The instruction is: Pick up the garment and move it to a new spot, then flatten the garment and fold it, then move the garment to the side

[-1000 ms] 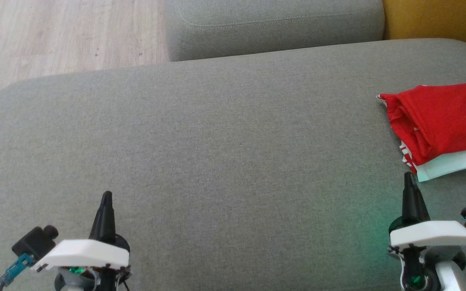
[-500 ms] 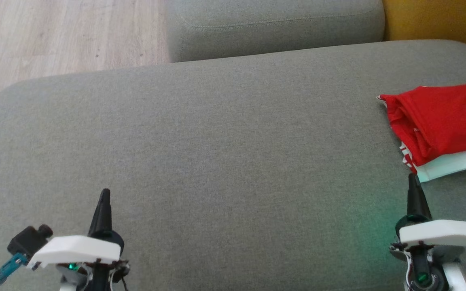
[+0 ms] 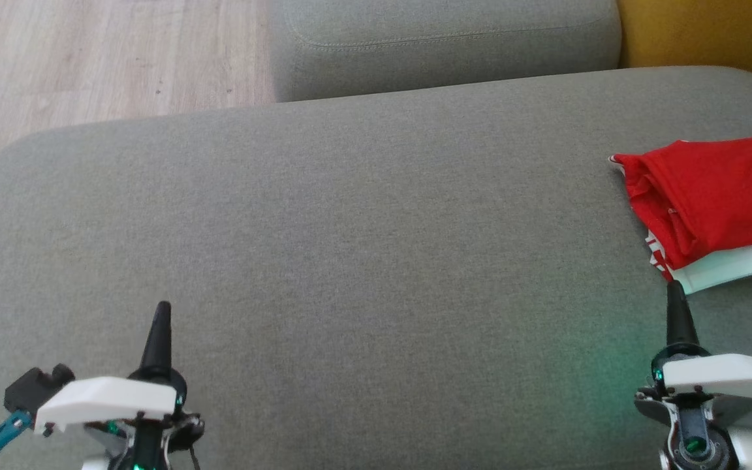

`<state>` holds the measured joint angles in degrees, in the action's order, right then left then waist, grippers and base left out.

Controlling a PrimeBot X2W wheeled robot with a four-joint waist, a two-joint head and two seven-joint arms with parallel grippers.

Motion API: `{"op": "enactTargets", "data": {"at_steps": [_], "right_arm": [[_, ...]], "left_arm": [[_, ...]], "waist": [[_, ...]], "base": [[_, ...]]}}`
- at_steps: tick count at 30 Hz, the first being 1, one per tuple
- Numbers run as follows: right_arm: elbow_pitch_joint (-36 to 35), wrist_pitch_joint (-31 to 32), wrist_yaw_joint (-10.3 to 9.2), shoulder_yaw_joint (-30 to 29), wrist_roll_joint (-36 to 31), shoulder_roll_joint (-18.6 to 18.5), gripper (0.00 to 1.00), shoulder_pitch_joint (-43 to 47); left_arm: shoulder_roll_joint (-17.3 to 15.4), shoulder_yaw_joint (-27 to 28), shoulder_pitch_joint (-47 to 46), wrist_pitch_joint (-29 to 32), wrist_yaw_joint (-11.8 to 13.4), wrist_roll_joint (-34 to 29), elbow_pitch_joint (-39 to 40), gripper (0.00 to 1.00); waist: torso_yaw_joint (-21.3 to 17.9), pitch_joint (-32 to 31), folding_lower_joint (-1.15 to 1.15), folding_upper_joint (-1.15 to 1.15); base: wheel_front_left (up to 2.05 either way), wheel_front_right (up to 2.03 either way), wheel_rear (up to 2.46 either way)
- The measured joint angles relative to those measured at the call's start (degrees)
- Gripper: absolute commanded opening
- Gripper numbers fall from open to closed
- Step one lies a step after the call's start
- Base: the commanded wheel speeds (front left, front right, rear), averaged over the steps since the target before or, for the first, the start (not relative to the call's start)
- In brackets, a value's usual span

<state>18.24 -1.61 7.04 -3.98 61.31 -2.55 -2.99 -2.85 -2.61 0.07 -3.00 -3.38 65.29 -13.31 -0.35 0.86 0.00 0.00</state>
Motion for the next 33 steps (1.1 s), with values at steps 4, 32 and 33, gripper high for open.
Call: {"op": "enactTargets", "data": {"at_steps": [4,32,33], "right_arm": [[-0.09,0.7,0.0,-0.25,2.47,0.0,0.0,-0.01],[-1.11,5.05,0.0,-2.26,19.46,0.0,0.0,-0.02],[-1.12,5.16,0.0,-2.32,20.01,0.0,0.0,-0.02]], "left_arm": [[0.0,0.47,-0.46,0.77,-0.22,2.18,-0.07,0.0],[-0.01,3.58,-1.74,5.03,-2.37,17.74,-1.55,0.0],[-0.02,3.66,-1.75,5.46,-2.45,18.28,-1.57,0.0]], "waist": [[0.03,-0.06,0.0,0.0],[0.23,-0.45,0.0,0.0],[0.24,-0.46,0.0,0.0]], "base": [[0.0,0.0,0.0],[0.0,0.0,0.0],[0.0,0.0,0.0]]}}
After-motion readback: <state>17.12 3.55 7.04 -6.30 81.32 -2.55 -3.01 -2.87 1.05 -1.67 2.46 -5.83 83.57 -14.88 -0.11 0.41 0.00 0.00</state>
